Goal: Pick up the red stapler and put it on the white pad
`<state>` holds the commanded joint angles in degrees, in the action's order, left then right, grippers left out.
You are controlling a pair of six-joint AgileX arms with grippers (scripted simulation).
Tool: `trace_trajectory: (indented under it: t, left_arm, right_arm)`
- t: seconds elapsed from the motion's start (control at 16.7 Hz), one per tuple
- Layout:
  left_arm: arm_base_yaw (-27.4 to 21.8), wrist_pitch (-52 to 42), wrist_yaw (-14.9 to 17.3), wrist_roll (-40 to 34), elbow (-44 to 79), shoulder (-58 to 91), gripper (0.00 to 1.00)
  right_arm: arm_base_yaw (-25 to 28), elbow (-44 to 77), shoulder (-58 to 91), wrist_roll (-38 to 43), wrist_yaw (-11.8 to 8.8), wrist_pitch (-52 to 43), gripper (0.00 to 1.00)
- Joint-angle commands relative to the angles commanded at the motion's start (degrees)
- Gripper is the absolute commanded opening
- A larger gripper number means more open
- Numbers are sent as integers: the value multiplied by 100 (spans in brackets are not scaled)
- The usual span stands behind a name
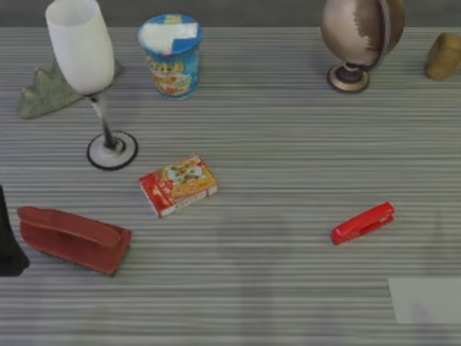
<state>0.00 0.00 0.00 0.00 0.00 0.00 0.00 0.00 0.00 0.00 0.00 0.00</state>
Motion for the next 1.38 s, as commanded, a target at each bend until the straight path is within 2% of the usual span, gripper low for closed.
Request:
trace_trajectory:
  t: [0.24,0.48,1.38]
  left_arm:
    - [0,0,0,0,0,0,100]
    - [0,0,0,0,0,0,100]
    - [0,0,0,0,0,0,100]
  right_arm:
    - [61,172,173,-173,-9,-143,100]
    - [360,1207,1255,-1193,-20,-929,100]
    - [2091,7451,9328,-7588,-7,-5879,100]
